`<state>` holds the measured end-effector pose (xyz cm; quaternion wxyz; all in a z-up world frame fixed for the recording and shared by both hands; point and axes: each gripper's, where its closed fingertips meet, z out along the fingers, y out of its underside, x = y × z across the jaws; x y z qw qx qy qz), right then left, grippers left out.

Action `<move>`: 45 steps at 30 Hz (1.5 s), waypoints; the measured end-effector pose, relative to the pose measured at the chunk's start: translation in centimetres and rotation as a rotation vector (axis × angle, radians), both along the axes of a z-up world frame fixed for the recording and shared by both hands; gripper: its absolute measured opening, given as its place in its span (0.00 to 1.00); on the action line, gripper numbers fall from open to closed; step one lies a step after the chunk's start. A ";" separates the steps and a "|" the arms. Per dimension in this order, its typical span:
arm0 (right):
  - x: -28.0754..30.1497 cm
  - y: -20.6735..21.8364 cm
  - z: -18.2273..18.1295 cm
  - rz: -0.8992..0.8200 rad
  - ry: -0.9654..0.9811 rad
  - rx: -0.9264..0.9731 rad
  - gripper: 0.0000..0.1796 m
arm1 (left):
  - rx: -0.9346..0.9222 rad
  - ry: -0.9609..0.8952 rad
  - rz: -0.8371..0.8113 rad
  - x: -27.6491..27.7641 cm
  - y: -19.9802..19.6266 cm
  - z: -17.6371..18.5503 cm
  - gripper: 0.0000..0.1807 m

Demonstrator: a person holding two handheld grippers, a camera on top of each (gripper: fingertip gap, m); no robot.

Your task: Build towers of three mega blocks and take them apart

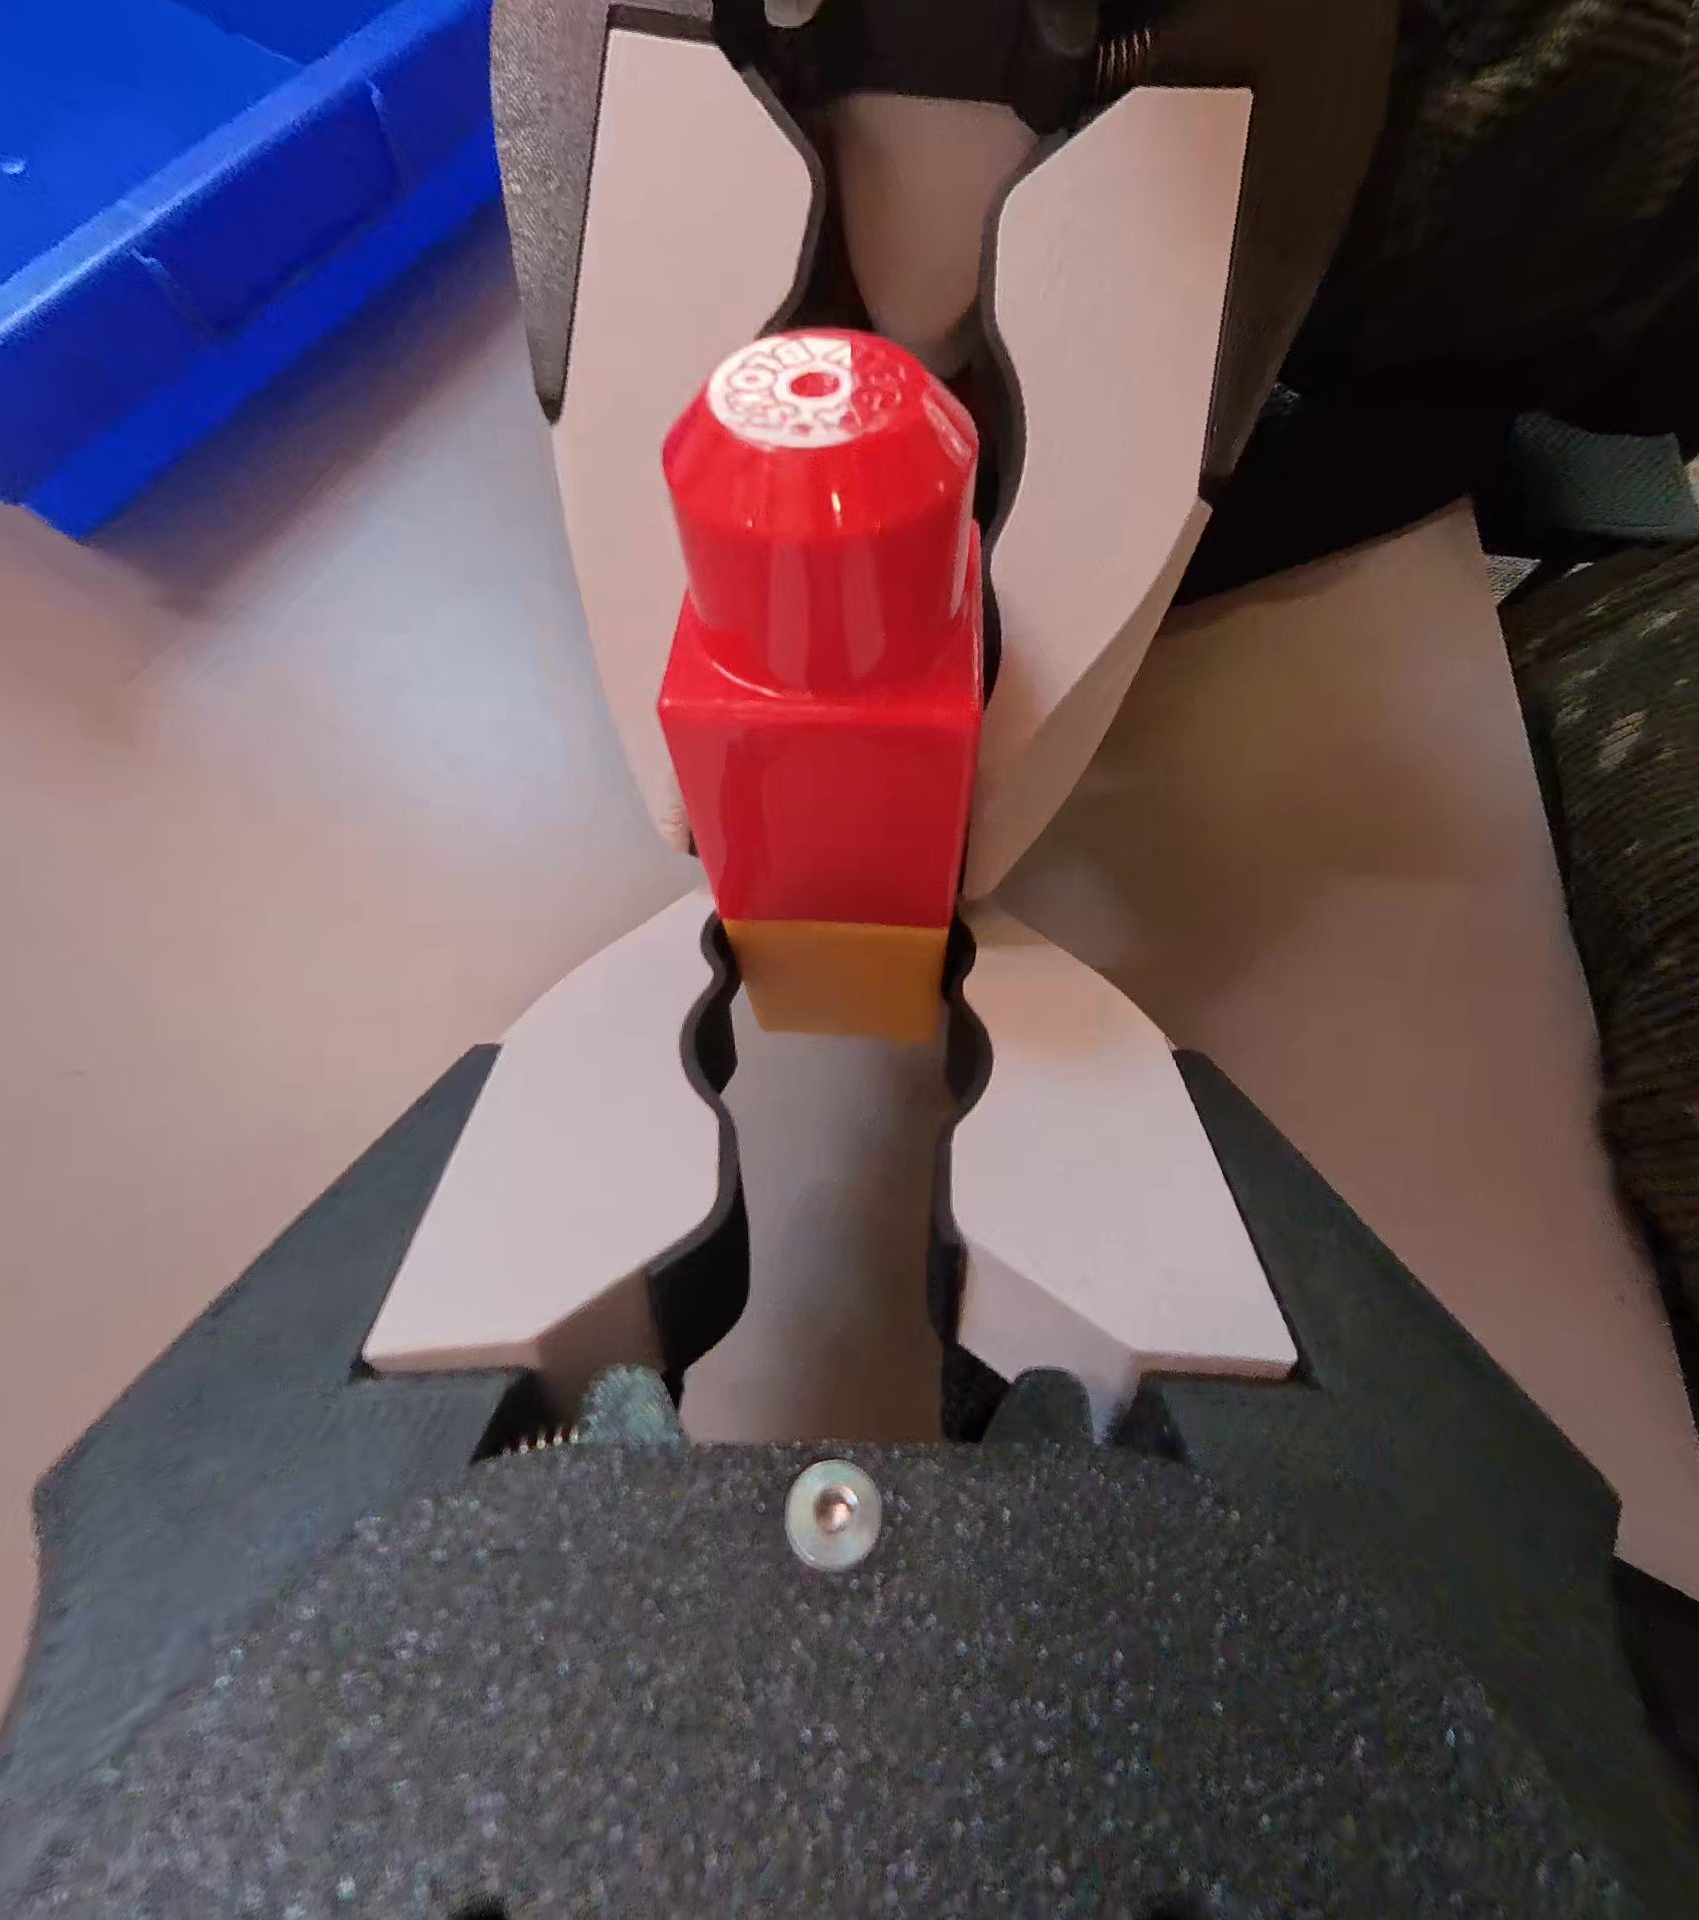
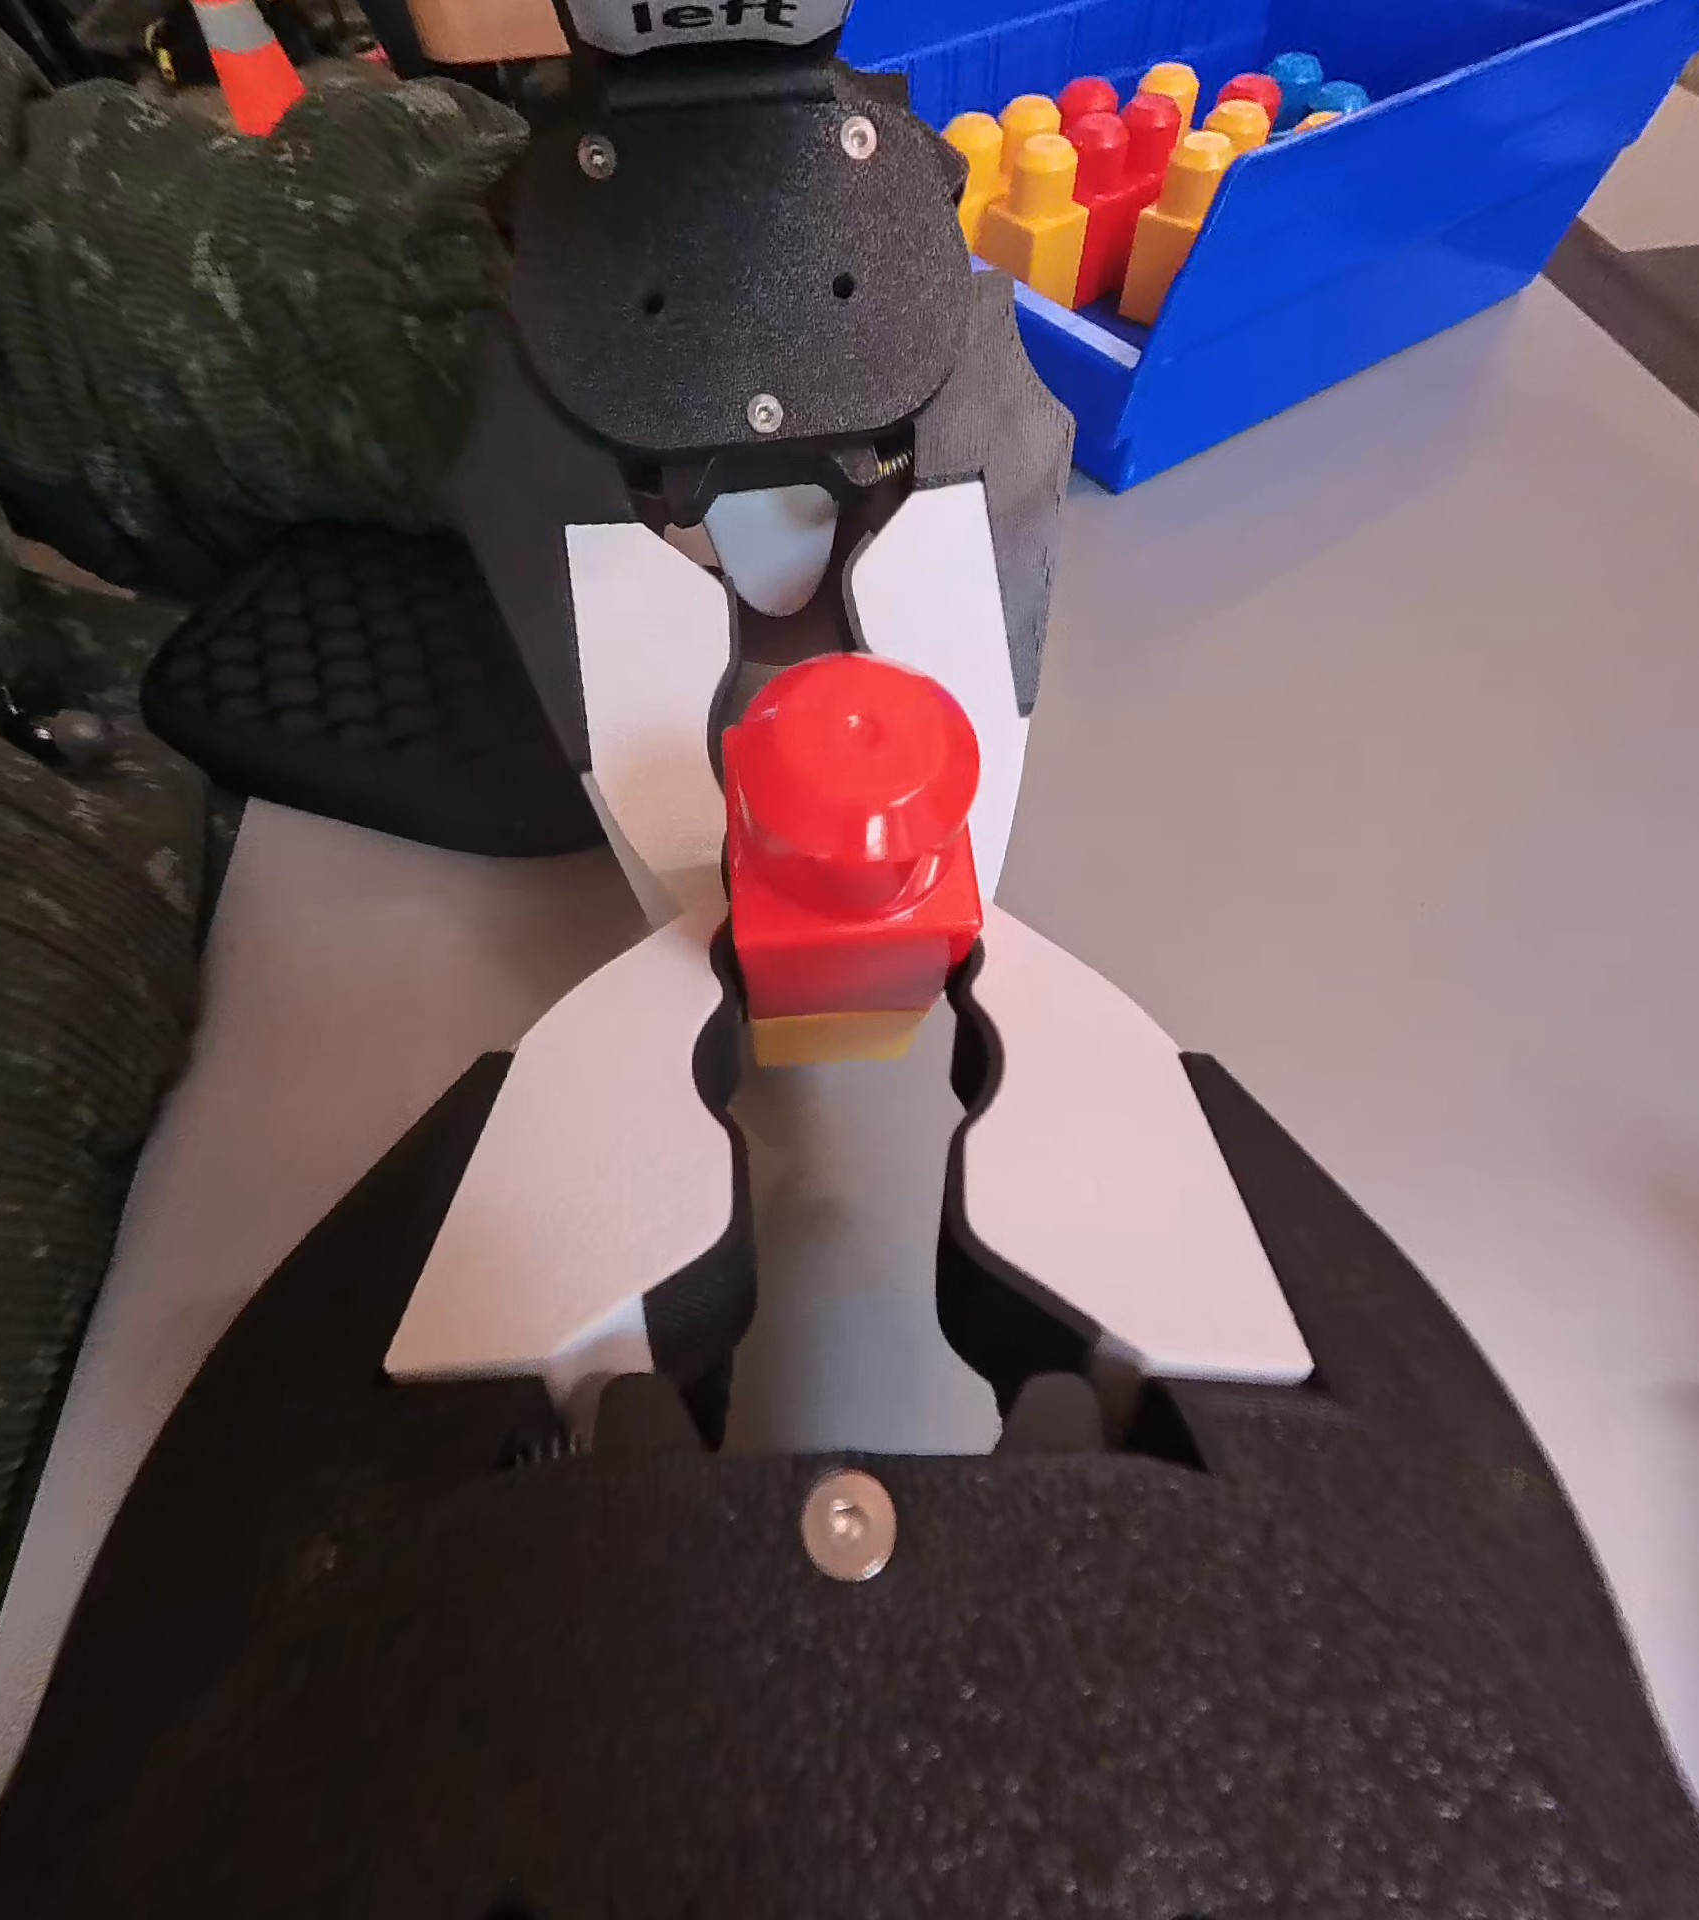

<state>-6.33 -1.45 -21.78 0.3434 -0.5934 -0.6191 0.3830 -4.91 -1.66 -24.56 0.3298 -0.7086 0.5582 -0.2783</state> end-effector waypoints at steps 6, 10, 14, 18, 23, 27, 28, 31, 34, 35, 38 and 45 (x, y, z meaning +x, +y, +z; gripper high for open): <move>1.1 1.5 -1.1 -0.045 -0.052 -0.013 0.21 | 0.109 -0.035 0.153 -3.9 2.5 3.8 0.26; 1.6 2.4 -3.6 -0.079 -0.172 -0.016 0.21 | 0.237 -0.148 0.334 -8.8 4.3 9.5 0.24; 1.5 2.9 -3.9 -0.101 -0.173 -0.012 0.21 | 0.334 -0.174 0.529 -15.3 5.3 13.1 0.24; 1.6 3.1 -3.9 -0.116 -0.170 -0.008 0.22 | 0.375 -0.071 0.698 -22.5 5.6 14.1 0.24; 1.6 3.4 -2.2 -0.125 -0.094 -0.021 0.28 | 0.323 0.178 0.832 -31.3 4.4 13.2 0.25; 1.9 3.9 -0.7 -0.150 -0.030 -0.015 0.29 | 0.122 0.377 0.839 -36.1 2.8 9.9 0.26; 2.0 4.0 -0.5 -0.154 -0.021 -0.019 0.29 | 0.077 0.420 0.827 -36.7 2.5 9.0 0.25; 2.1 4.2 -0.4 -0.163 -0.007 -0.028 0.29 | -0.021 0.583 0.736 -37.5 1.7 6.2 0.25; 2.1 4.2 -0.4 -0.166 -0.002 -0.039 0.29 | -0.107 0.765 0.620 -38.2 1.0 3.9 0.25; 2.1 4.2 -0.4 -0.167 0.000 -0.039 0.29 | -0.145 0.824 0.588 -38.5 0.6 3.3 0.25; 2.1 4.2 -0.5 -0.169 0.002 -0.041 0.28 | -0.240 0.971 0.507 -39.3 0.0 2.0 0.27; 2.2 4.2 -0.5 -0.167 0.001 -0.043 0.28 | -0.316 1.100 0.400 -39.8 0.6 1.1 0.22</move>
